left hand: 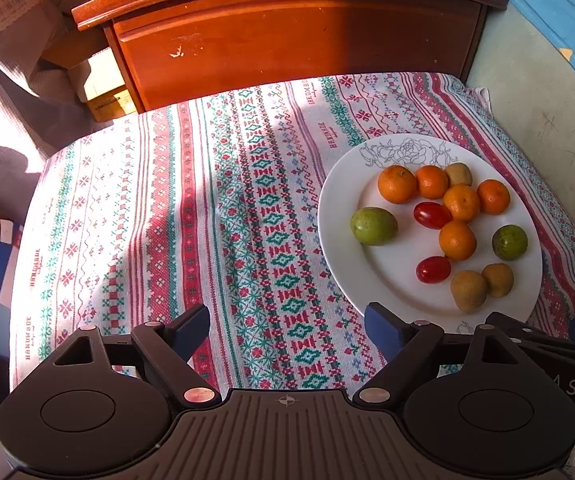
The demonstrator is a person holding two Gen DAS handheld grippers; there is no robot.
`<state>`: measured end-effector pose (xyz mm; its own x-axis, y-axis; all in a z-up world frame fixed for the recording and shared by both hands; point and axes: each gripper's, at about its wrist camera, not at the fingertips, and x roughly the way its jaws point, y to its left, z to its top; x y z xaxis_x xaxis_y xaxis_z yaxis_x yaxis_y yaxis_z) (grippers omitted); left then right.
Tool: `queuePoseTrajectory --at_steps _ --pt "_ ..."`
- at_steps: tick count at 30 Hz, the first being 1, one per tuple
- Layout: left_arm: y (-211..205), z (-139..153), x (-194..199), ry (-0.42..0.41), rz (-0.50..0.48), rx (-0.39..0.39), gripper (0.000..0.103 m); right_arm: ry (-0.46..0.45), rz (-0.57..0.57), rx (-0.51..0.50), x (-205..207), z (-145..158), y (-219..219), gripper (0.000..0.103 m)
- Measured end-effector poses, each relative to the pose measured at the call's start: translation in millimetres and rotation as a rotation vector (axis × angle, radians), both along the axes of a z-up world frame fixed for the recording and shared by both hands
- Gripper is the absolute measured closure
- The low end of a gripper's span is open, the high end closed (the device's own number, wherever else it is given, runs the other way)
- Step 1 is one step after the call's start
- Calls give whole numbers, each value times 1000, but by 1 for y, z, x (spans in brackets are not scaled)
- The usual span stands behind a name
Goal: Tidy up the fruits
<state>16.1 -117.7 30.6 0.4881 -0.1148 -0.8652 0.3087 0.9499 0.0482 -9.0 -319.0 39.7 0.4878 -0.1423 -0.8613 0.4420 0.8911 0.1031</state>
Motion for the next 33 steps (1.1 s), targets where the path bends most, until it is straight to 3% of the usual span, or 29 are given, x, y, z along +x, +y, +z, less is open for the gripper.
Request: queuePoseTrajectory --at_steps 33 --pt "1 -2 -5 -38 0 76 16 6 57 -83 2 -4 10 12"
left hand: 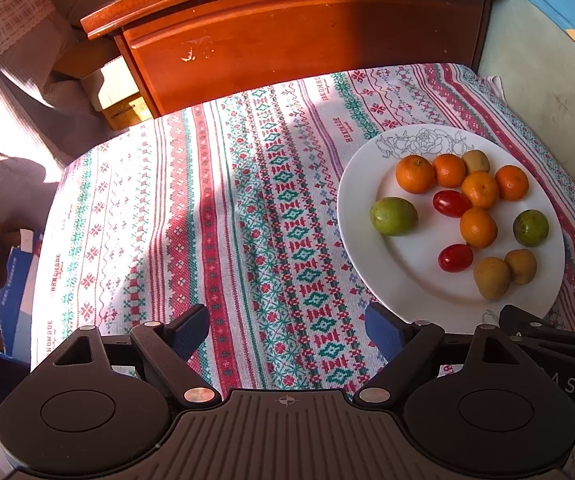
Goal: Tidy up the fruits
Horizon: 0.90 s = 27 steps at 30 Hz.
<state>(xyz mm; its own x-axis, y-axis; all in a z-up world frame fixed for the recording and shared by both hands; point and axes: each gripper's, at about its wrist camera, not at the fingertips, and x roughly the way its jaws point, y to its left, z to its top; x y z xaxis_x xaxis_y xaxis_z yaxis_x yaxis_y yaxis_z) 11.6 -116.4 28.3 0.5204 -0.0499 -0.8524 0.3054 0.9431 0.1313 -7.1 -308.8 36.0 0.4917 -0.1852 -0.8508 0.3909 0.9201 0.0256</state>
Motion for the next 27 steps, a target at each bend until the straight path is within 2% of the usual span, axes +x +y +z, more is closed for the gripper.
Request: queuePoseTrajectory --at_steps 11,22,27 --pt "13 9 -5 -24 0 -9 16 -32 62 -31 -5 3 18 12" --pt "43 19 -16 -50 6 -37 17 -86 241 -1 -27 -7 69 12" --pt "60 22 -23 -56 6 -55 17 -150 319 29 -44 -10 94 12"
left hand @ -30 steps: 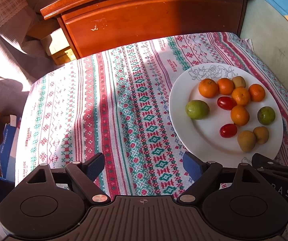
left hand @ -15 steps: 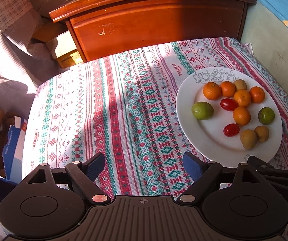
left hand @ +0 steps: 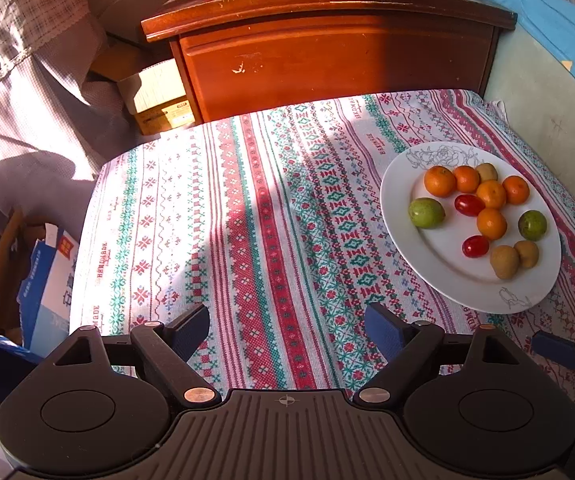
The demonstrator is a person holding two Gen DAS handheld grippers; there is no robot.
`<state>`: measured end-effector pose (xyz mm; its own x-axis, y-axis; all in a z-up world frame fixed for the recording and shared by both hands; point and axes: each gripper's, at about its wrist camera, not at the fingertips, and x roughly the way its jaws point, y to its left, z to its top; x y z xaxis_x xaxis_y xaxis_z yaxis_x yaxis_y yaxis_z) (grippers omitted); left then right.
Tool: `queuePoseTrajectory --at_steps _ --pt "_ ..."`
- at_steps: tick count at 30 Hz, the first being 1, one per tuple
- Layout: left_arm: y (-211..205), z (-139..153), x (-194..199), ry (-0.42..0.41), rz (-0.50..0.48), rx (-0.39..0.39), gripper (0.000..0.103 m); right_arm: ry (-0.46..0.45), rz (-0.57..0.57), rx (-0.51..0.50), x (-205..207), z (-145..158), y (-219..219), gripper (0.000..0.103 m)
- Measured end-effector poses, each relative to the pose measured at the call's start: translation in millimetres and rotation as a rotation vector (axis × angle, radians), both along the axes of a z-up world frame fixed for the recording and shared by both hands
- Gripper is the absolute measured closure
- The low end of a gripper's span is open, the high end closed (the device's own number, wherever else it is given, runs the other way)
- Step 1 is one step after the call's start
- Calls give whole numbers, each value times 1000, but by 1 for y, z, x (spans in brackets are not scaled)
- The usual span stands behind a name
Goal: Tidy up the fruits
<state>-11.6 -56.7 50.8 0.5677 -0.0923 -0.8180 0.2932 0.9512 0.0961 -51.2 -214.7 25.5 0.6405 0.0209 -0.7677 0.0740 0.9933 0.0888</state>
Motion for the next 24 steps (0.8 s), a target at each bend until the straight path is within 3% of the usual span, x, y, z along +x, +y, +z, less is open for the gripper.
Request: queuePoseTrajectory --at_steps 6,12,24 --pt "21 2 -4 5 24 -29 17 -35 75 42 -12 -12 23 12" --pt "37 3 -6 10 41 -54 17 -106 139 -80 -21 -24 47 3" --pt "48 3 -8 12 37 -74 16 -198 111 -86 -14 -34 54 1"
